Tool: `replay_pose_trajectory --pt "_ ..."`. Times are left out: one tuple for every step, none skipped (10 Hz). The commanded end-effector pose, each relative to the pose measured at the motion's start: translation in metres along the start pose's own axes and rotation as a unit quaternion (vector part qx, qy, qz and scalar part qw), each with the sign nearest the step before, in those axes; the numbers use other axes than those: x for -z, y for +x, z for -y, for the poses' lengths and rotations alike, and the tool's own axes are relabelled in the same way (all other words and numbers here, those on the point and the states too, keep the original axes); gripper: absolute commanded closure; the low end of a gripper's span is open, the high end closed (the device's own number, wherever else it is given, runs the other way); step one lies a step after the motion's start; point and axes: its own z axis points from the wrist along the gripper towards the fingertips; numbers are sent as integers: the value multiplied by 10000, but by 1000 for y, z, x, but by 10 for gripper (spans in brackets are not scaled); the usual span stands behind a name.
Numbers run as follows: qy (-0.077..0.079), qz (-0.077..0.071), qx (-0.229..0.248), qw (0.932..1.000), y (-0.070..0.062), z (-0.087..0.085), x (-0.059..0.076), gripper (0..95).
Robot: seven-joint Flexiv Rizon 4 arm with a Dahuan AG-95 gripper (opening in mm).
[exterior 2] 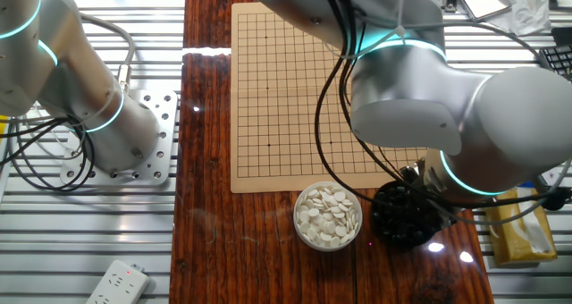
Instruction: Play the first move as black on the 3-4 point in the upper right corner of the Go board
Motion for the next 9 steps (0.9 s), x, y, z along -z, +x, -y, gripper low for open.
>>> replay_pose_trajectory --pt "-1 0 30 10000 0 0 0 950" --pt "-9 -7 44 10000 0 0 0 950" --pt "-13 -6 51 10000 0 0 0 760" --pt "-14 2 50 10000 0 0 0 760" --pt "-18 13 53 10000 0 0 0 760" --pt "-22 16 77 10000 0 0 1 760" --pt "-30 20 92 10000 0 0 1 760" --pt "-42 23 117 9999 -1 1 1 760" --pt "-70 85 132 9999 -3 2 1 760"
